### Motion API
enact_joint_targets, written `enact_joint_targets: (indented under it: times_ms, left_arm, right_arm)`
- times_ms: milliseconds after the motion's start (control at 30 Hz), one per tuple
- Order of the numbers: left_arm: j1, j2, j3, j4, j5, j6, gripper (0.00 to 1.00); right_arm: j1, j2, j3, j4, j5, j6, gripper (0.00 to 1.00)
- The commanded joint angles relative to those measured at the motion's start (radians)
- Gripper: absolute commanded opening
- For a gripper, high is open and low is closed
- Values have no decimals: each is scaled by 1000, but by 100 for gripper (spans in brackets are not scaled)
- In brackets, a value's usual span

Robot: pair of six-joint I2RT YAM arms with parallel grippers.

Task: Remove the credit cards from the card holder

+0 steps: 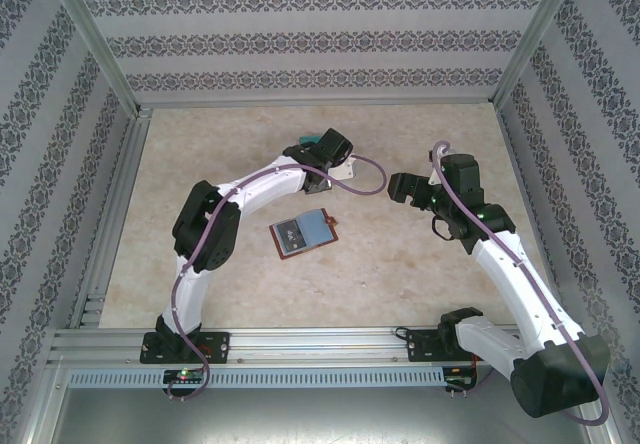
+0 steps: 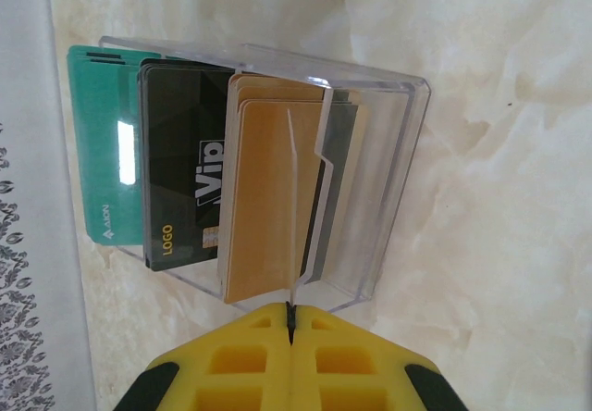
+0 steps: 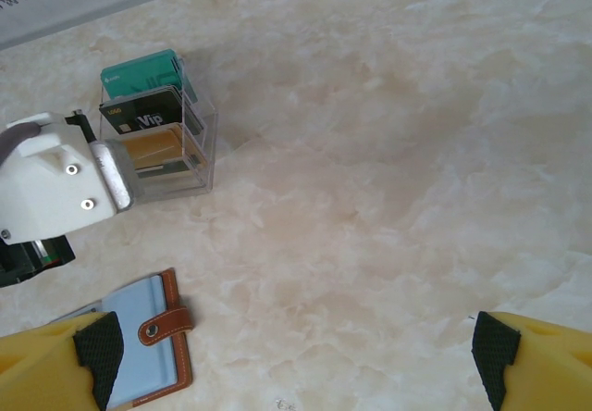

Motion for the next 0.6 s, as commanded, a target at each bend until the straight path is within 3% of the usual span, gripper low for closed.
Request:
enact_joint_targets:
  times_ms: [0, 333, 400, 567]
  left_arm:
    - [-6, 22, 42, 21, -15, 22, 0]
    - [-3, 53, 46, 63, -54, 30, 0]
    - [-1, 65, 50, 83, -74, 28, 12]
    - [7, 93, 74, 96, -93, 17, 17]
  right_arm:
    - [-14, -5, -19, -6, -12, 13, 98]
    - [-16, -15, -26, -7, -23, 23, 98]
    - [-15, -14, -29, -5, -31, 27, 98]
    - [-16, -16, -33, -2, -41, 38, 98]
